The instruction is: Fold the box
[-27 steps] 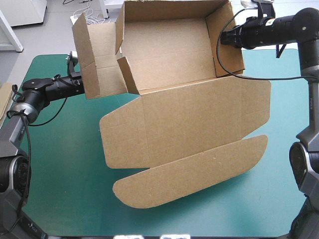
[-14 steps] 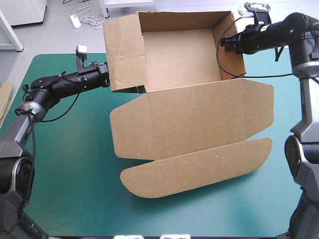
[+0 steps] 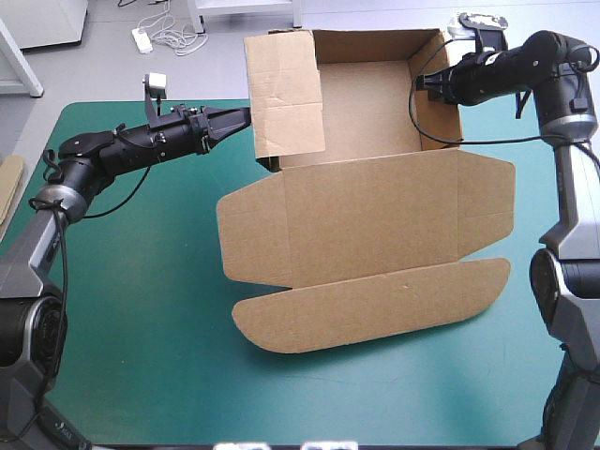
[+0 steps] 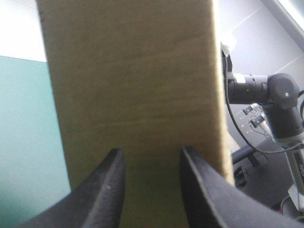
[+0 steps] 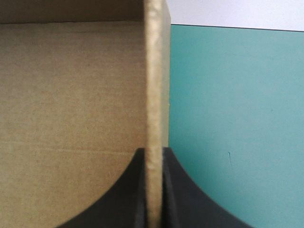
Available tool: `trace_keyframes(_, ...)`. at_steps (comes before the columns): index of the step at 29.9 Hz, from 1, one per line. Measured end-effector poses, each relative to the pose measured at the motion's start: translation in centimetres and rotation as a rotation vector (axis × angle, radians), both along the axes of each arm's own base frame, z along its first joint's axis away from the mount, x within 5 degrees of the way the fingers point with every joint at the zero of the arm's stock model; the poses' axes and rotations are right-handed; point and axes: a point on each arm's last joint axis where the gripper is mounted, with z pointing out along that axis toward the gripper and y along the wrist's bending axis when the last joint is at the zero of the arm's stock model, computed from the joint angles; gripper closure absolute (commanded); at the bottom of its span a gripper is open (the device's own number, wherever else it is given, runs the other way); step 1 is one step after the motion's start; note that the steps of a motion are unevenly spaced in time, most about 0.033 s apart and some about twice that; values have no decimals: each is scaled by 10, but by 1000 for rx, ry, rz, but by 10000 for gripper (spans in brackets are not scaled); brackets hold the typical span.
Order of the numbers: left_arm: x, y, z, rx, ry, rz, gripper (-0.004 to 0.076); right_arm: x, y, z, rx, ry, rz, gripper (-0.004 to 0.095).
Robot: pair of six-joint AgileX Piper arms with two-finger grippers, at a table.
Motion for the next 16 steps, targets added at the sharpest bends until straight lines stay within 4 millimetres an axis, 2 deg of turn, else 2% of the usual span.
trace_keyframes(6, 7, -10, 17, 10, -28, 63, 448, 0, -1, 0, -2, 2, -14, 919)
trace_keyframes(11, 12, -18, 26, 100, -35, 118, 448, 0, -1, -1, -2, 8, -27, 919)
trace_keyframes(16, 14, -28, 30, 157, -29, 108, 448, 0, 9, -2, -39, 14, -35, 919)
